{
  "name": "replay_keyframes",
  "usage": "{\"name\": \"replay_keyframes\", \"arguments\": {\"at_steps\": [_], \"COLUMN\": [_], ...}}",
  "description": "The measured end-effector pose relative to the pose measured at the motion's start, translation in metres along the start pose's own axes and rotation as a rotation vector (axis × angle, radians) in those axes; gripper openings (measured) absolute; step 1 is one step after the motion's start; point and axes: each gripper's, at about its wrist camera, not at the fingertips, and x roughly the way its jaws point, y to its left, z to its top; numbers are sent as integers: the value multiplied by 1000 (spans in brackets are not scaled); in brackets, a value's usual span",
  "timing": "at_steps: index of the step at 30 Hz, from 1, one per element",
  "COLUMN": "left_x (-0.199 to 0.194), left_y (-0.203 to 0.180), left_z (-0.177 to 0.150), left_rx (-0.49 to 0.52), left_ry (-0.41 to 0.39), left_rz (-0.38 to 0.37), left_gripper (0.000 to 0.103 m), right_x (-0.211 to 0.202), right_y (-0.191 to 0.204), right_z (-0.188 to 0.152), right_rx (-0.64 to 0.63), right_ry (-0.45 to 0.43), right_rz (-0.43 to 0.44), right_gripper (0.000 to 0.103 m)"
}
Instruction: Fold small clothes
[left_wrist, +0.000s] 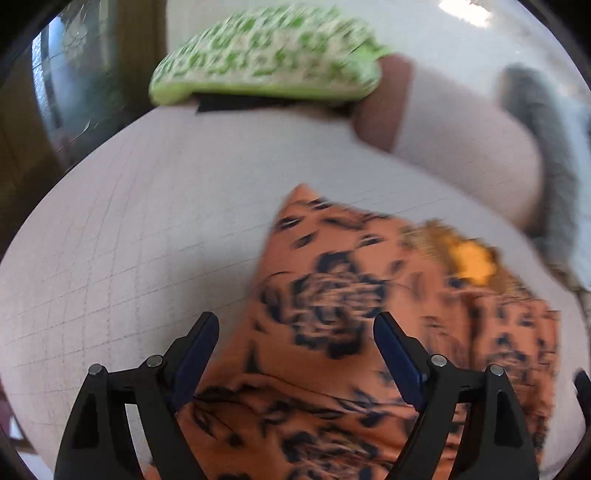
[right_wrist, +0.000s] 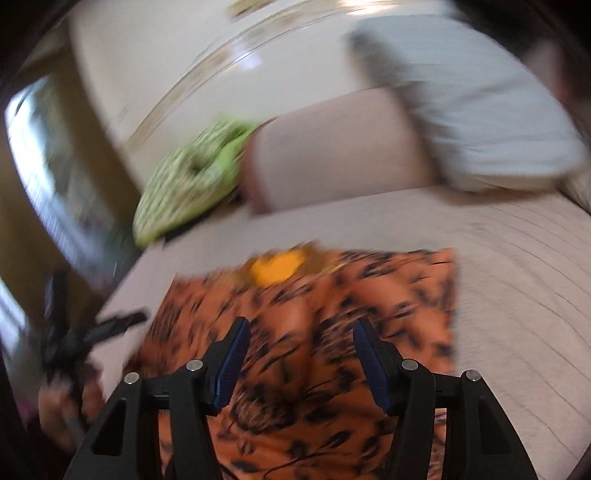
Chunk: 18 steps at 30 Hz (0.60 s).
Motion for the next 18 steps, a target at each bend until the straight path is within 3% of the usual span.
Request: {"name": "replay_keyframes", "arguments": {"at_steps": [3,6,9,13,16,18], "left_x": [11,30,43,49,53,52], "left_y": [-2,-11,-12,-7,-5,-5], "left_z": [2,1,0,2,3,2], "left_rx": [6,52,39,33,22,16], "left_ry": [9,57,122,156,173,179], "left_rz": [35,89,79,59,49,41], "left_gripper": [86,86,86,86,88,88], "right_x": [12,28,51,88,120,124], "right_y": [28,47,59,74,85,91], "right_z": [-11,-18,-20,-22,-31,-32], "right_rx": [-63,-105,-106,-112,-184,-243], "right_ry": [34,56,105,190,284,266], "right_rz": [42,4,-5,-23,-107,-138], "right_gripper": [62,62,62,69,69,56]}}
